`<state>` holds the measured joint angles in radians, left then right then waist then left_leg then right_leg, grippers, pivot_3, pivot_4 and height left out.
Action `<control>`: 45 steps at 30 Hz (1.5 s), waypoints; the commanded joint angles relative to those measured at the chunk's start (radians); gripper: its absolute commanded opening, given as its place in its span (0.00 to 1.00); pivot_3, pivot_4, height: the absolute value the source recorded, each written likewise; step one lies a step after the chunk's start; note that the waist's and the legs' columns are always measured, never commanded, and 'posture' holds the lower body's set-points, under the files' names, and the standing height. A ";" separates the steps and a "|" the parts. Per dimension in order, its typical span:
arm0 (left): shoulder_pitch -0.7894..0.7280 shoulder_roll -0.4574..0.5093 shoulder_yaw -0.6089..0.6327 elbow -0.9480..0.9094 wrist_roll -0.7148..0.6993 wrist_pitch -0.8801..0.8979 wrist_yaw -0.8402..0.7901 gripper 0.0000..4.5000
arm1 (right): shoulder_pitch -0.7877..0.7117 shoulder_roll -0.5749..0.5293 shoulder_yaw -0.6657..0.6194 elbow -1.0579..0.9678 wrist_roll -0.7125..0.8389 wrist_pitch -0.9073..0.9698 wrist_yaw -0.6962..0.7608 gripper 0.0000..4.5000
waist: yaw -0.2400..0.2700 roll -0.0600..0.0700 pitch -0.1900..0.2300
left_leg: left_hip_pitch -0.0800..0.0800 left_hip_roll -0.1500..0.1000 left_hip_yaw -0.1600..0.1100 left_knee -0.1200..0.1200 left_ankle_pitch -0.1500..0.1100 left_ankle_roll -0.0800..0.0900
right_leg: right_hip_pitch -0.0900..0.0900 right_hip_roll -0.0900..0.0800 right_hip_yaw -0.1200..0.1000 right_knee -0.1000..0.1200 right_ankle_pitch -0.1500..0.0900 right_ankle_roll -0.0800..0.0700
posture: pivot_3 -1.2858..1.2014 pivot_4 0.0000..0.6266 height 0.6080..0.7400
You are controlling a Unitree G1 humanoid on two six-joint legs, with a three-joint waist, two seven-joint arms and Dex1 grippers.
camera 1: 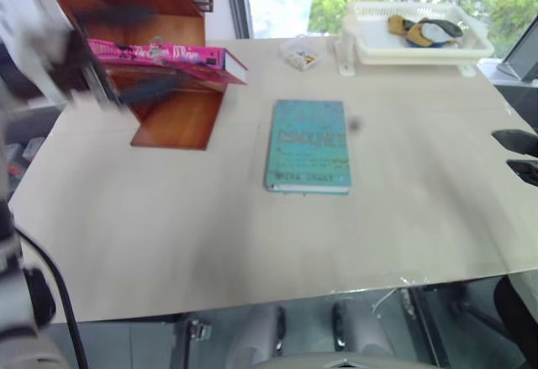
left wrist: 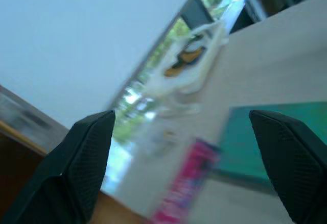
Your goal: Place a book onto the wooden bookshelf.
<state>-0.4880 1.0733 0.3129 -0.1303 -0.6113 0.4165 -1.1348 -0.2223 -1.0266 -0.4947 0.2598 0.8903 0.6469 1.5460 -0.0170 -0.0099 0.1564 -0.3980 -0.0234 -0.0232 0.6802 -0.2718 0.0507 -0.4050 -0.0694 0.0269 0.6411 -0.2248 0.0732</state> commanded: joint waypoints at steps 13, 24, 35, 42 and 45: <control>0.636 -0.282 0.214 -0.274 0.064 0.084 0.295 1.00 | 0.304 0.016 -0.057 -0.006 -0.214 -0.248 0.004 1.00 | 0.019 -0.001 0.001 | 0.011 0.002 0.001 -0.002 0.001 -0.003 | 0.011 -0.003 0.000 -0.005 -0.002 -0.006 | 0.52 0.24 1.00; 0.358 -0.828 -0.102 -0.263 -0.057 0.147 0.653 1.00 | 0.357 0.037 -0.119 -0.124 -0.148 -0.179 -0.052 1.00 | 0.044 0.000 -0.001 | 0.009 0.001 -0.002 -0.003 0.001 -0.003 | 0.013 -0.006 0.001 -0.009 0.002 -0.003 | 0.52 0.24 1.00; -0.059 -1.065 -0.282 0.330 0.250 -0.201 0.761 1.00 | 0.361 0.112 -0.355 -0.306 0.122 0.003 -0.182 1.00 | 0.049 0.000 -0.002 | 0.004 -0.001 -0.002 -0.003 0.001 -0.002 | 0.011 0.001 -0.003 -0.014 0.003 -0.002 | 0.52 0.24 1.00; -0.315 -1.125 -0.276 0.695 0.414 -0.486 0.907 1.00 | 0.360 0.126 -0.438 -0.386 0.235 0.073 -0.271 1.00 | 0.058 0.000 -0.001 | 0.000 -0.002 -0.003 -0.002 -0.002 0.003 | 0.009 0.000 -0.004 -0.015 0.003 -0.001 | 0.52 0.24 1.00; -0.384 -1.122 -0.283 0.783 0.501 -0.643 1.002 1.00 | 0.381 0.128 -0.452 -0.393 0.232 0.072 -0.279 1.00 | 0.059 -0.001 -0.001 | -0.001 -0.003 -0.003 -0.002 -0.002 0.004 | 0.008 -0.001 -0.005 -0.016 0.003 0.000 | 0.52 0.24 1.00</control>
<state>-0.8297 -0.0481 0.0311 0.6306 -0.1672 -0.1040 -0.1924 0.1517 -0.8988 -0.8890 -0.1125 1.1054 0.7189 1.2750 0.0422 -0.0113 0.1559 -0.3996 -0.0266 -0.0260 0.6777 -0.2745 0.0546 -0.3969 -0.0706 0.0222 0.6246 -0.2215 0.0730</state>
